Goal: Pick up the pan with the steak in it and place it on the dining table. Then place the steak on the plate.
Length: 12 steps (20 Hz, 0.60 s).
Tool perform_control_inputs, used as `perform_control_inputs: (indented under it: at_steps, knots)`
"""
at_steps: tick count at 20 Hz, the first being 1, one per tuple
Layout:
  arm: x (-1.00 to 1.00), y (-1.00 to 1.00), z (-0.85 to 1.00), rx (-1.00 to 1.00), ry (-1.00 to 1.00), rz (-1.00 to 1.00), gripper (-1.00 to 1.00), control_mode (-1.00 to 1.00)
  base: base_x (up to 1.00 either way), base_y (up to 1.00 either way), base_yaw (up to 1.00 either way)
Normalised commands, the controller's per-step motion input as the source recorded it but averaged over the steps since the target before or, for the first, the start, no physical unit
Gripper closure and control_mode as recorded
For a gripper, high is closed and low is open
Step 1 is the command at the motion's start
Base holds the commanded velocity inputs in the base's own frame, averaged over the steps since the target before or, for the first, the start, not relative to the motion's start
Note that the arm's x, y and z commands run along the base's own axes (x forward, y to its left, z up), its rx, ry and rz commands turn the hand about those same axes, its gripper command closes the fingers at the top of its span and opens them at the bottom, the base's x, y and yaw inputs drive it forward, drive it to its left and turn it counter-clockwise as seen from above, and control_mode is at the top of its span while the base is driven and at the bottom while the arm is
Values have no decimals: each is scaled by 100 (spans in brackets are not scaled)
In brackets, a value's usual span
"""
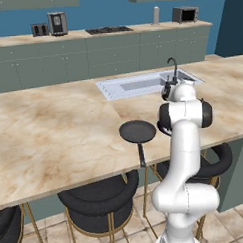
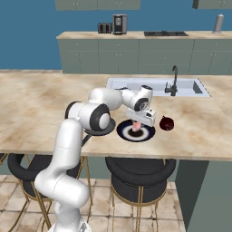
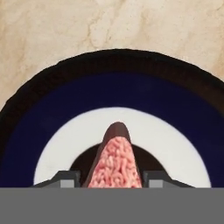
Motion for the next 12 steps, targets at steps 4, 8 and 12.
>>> perform_control_inputs:
  at_steps: [4,8,12]
  knots:
    - [9,0,20,1,1,-2,-100,-100,0,0,0]
    - [13,1,36,0,1,-7,-100,-100,0,0,0]
    - [5,0,47,0,5,-3,-100,-100,0,0,0]
